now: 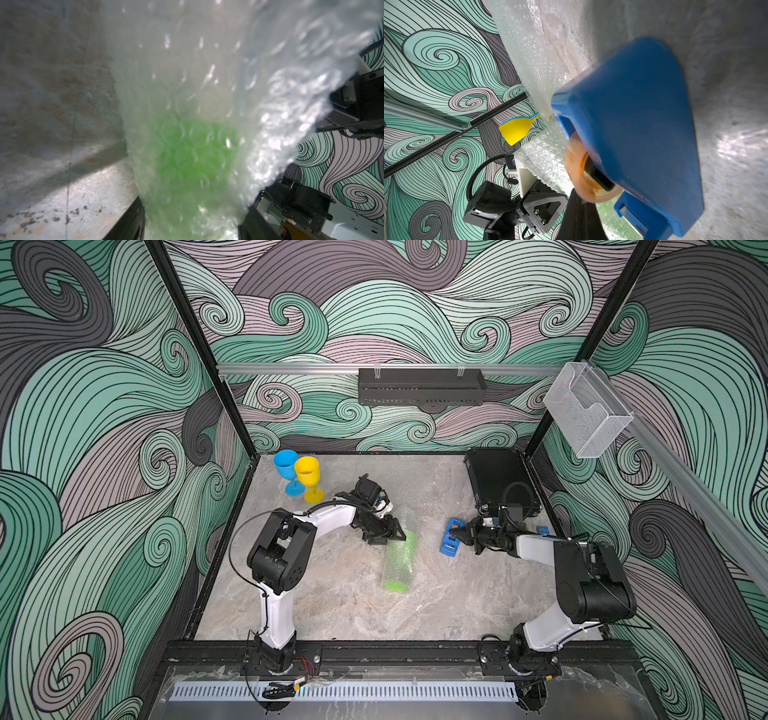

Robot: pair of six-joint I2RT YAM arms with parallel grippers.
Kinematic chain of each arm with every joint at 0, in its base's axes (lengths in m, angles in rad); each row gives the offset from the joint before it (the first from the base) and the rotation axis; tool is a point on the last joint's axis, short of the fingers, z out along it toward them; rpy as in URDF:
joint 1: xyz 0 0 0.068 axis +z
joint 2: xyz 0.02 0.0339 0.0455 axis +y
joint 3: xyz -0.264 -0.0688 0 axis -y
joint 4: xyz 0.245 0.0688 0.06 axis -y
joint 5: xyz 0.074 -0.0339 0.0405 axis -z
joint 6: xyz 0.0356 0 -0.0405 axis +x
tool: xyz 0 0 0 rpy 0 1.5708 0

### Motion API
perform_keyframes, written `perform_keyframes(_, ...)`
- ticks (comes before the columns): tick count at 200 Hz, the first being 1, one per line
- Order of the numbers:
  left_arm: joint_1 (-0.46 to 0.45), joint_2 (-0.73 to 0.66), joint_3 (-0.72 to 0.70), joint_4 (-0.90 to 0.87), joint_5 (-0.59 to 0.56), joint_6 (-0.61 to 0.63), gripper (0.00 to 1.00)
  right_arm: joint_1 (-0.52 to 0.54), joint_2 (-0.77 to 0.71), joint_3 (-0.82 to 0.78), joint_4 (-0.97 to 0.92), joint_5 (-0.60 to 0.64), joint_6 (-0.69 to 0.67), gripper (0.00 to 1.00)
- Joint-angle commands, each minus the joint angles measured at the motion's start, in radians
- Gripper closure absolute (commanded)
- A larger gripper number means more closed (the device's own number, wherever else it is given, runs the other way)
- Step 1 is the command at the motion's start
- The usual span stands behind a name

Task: Wrap wine glasses in bubble wrap
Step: Pull the tape from the tape cutter.

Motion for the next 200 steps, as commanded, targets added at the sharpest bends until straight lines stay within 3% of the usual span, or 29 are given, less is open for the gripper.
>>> perform_keyframes(1,-0.023,0.051,-0.043,-0.093,-0.107,0.009,0.37,-0.006,-0.010,0.031,0.070,-0.021,0.059,1.00)
perform_keyframes(61,-0.025,0.058,-0.037,-0.090,-0.103,0.006,0.37,-0.012,-0.006,0.057,0.017,-0.023,0.040,1.00)
perform_keyframes(87,-0.026,0.056,-0.038,-0.093,-0.101,0.003,0.37,-0.011,-0.023,0.034,0.114,-0.031,0.129,1.00)
perform_keyframes(125,-0.025,0.048,-0.039,-0.091,-0.105,0.004,0.37,-0.012,-0.069,0.066,0.041,-0.023,0.093,1.00)
perform_keyframes(145,-0.027,0.055,-0.042,-0.087,-0.102,0.003,0.37,-0.014,-0.008,0.070,0.011,-0.011,0.038,1.00)
perform_keyframes(171,-0.026,0.056,-0.032,-0.094,-0.102,0.000,0.37,-0.014,0.063,0.029,0.175,-0.025,0.144,1.00)
perform_keyframes(200,-0.028,0.052,-0.029,-0.097,-0.105,0.003,0.37,-0.014,-0.007,0.058,0.100,-0.026,0.141,1.00)
